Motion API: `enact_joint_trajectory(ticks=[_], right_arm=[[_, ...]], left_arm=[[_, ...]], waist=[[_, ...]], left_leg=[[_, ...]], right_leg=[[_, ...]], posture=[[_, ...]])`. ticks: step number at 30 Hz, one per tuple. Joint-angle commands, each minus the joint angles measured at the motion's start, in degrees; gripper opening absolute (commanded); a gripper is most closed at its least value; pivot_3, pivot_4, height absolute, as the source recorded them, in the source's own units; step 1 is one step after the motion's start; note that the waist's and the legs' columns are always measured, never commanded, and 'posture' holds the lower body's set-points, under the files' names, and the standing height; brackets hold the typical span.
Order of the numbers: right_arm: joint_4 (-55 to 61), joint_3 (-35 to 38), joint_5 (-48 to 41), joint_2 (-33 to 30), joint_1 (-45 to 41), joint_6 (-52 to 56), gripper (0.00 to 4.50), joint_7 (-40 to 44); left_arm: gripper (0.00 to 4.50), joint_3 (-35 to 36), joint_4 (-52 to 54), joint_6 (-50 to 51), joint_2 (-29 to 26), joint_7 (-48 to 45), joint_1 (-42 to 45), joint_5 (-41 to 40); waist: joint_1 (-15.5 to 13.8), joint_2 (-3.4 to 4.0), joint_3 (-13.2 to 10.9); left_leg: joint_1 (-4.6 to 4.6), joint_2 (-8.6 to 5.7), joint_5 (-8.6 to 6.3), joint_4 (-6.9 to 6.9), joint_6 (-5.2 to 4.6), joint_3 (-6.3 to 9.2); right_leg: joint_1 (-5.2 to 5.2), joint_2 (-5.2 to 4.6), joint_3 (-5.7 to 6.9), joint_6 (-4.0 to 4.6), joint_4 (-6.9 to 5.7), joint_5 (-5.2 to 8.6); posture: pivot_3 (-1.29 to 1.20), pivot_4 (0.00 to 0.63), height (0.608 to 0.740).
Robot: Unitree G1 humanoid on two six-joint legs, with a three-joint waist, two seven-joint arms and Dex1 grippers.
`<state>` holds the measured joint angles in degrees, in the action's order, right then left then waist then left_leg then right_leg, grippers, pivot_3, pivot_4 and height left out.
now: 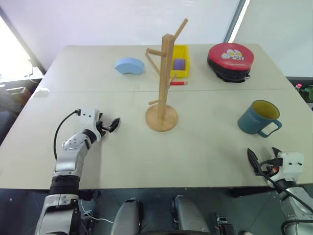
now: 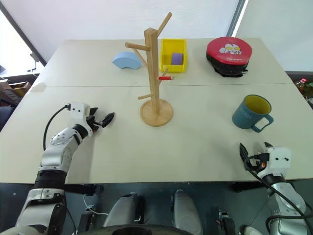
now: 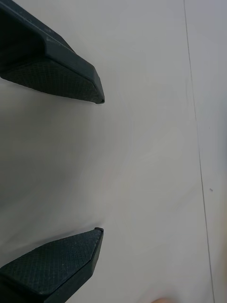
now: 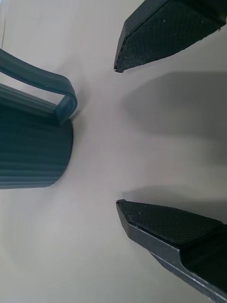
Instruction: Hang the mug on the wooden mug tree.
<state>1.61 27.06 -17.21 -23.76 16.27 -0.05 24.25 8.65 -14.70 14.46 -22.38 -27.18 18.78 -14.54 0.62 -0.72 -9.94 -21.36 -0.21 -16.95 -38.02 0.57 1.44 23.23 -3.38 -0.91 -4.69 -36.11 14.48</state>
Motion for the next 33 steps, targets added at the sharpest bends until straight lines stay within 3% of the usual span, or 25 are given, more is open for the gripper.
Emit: enact_joint_trajectory(ticks=[1,12,24,33], right_arm=[[1.1,-0.1,0.4,-0.4,0.0,-0.4,4.46,-0.2],[3.3,-0.4,0.2,0.0,1.3,0.2,4.46,-0.4],[4.3,1.8,0.2,1.0,-1.3,-0.2,4.46,-5.9],[1.3,4.6,0.6,2.3,-8.0,0.3,4.46,-14.3]], left_arm=[[4.50,1.0,2.9,0.3,-0.1,-0.6,-0.8,-1.3],[4.50,0.5,7.1,3.6,-0.7,-4.4,-3.0,-4.4],[4.50,-10.7,30.6,14.1,-5.9,-27.3,-8.5,-17.5],[4.50,-19.7,34.5,13.6,-6.4,-30.5,-4.5,-14.6]], waist=[[0.0,0.00,0.0],[0.0,0.01,0.0],[-0.1,0.09,0.0],[0.0,0.17,0.0]], left_leg=[[0.00,0.00,0.00,0.00,0.00,0.00],[-0.01,0.00,0.00,0.00,0.00,0.00],[-0.04,0.01,0.00,0.01,0.01,-0.01],[-0.04,-0.01,0.00,0.01,0.00,-0.03]], right_leg=[[0.00,0.00,0.00,0.00,0.00,0.00],[0.00,-0.04,0.00,0.02,0.00,0.01],[0.02,-0.16,-0.02,0.27,0.04,0.14],[0.02,-0.09,-0.02,0.28,0.04,0.15]], posture=[[0.00,0.150,0.735],[0.00,0.150,0.735],[0.00,0.150,0.735],[0.00,0.150,0.735]])
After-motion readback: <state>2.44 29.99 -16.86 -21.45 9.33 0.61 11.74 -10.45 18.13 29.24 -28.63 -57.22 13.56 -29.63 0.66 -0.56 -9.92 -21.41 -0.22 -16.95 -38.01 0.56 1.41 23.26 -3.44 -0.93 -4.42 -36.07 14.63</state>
